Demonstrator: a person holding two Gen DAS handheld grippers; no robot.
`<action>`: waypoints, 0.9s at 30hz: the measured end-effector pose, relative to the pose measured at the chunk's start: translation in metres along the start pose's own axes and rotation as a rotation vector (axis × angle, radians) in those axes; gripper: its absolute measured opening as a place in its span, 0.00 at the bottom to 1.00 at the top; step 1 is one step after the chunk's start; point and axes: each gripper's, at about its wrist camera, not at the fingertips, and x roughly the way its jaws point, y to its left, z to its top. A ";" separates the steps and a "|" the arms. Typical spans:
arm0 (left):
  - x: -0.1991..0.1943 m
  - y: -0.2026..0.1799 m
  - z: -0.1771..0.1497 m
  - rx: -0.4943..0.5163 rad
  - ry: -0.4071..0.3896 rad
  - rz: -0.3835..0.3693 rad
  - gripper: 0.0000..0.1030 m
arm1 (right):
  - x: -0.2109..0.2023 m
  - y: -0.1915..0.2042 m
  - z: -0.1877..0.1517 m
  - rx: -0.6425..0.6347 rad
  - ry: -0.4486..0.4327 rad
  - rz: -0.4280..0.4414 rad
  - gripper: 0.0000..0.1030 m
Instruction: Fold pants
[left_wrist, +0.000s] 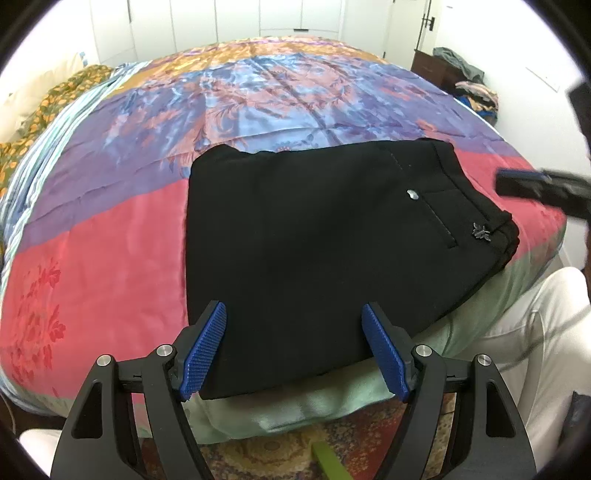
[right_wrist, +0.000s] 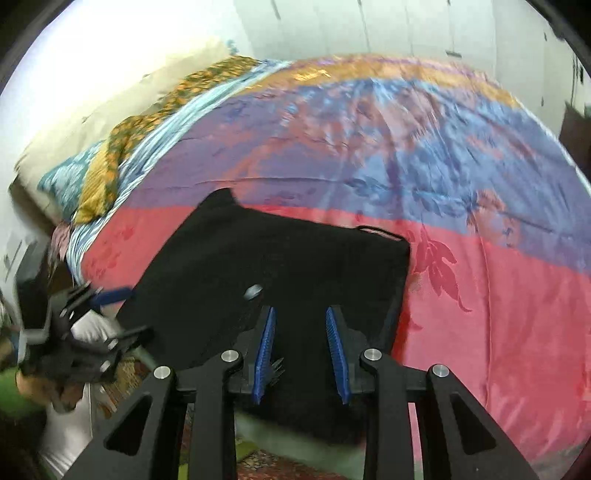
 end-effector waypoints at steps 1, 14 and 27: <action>0.000 0.000 0.000 0.001 0.000 0.001 0.76 | -0.004 0.008 -0.008 -0.010 -0.009 -0.003 0.29; -0.011 0.011 -0.020 -0.042 -0.003 -0.020 0.81 | 0.012 0.008 -0.076 0.095 0.014 -0.065 0.29; -0.017 0.063 -0.033 -0.200 0.028 -0.040 0.81 | -0.014 -0.011 -0.085 0.243 -0.020 -0.012 0.45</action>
